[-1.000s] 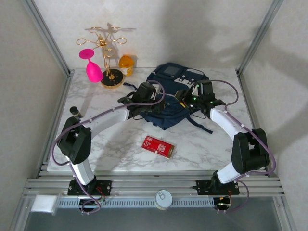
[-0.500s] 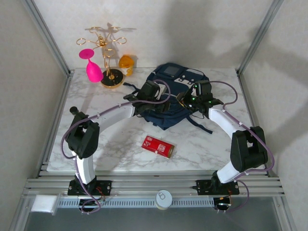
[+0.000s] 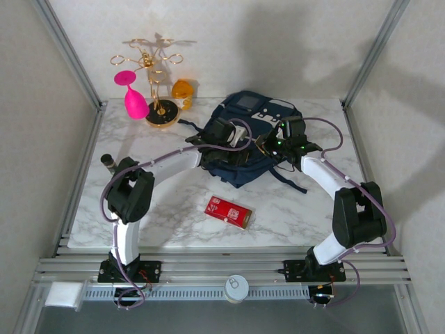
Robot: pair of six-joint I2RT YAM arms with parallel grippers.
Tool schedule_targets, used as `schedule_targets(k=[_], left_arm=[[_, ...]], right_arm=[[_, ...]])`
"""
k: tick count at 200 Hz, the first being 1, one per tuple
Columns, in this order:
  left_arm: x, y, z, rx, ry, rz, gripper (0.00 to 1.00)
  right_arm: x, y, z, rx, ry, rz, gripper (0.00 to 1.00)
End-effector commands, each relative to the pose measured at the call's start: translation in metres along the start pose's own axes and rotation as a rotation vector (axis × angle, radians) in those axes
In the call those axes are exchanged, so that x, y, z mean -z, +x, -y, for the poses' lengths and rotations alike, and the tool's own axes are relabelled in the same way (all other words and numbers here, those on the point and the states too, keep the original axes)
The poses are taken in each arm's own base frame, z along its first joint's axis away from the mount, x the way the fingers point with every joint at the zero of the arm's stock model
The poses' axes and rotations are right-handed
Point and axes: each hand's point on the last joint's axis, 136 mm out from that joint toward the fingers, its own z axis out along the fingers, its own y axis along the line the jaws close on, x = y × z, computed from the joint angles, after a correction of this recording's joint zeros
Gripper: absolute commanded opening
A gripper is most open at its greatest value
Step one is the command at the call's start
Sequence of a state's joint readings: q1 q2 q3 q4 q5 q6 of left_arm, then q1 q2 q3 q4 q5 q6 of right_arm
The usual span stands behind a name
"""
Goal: Pack books, pencil case, and school supplies into a backpack
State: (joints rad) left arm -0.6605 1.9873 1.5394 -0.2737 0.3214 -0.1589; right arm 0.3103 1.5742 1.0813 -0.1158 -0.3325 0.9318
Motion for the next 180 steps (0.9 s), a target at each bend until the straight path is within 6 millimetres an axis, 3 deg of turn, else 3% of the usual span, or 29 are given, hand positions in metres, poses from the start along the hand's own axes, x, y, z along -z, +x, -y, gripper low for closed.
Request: schedule_targets(k=[1, 24, 44, 78, 113, 160, 180], left_arm=[[-0.005, -0.008, -0.006, -0.002, -0.029, 0.009, 0.25], [-0.002, -0.012, -0.006, 0.010, -0.018, 0.036, 0.12], [0.003, -0.007, -0.008, 0.002, -0.029, 0.030, 0.00], [0.025, 0.006, -0.009, 0.018, -0.067, 0.039, 0.00], [0.040, 0.010, 0.021, 0.073, -0.047, 0.091, 0.00], [0.016, -0.021, 0.078, 0.196, -0.027, 0.155, 0.00], [0.005, -0.019, 0.075, 0.232, -0.048, 0.139, 0.00]], right_arm=[[-0.005, -0.011, -0.014, 0.032, -0.047, 0.049, 0.12], [-0.008, -0.010, -0.018, 0.042, -0.066, 0.036, 0.09], [-0.010, -0.007, -0.026, 0.079, -0.096, 0.005, 0.00], [-0.003, -0.005, -0.032, 0.205, -0.085, -0.046, 0.00], [0.030, -0.042, -0.024, 0.253, -0.156, -0.065, 0.00], [0.034, -0.096, 0.003, 0.239, -0.011, -0.020, 0.00], [0.034, -0.093, -0.002, 0.200, -0.015, 0.001, 0.20]])
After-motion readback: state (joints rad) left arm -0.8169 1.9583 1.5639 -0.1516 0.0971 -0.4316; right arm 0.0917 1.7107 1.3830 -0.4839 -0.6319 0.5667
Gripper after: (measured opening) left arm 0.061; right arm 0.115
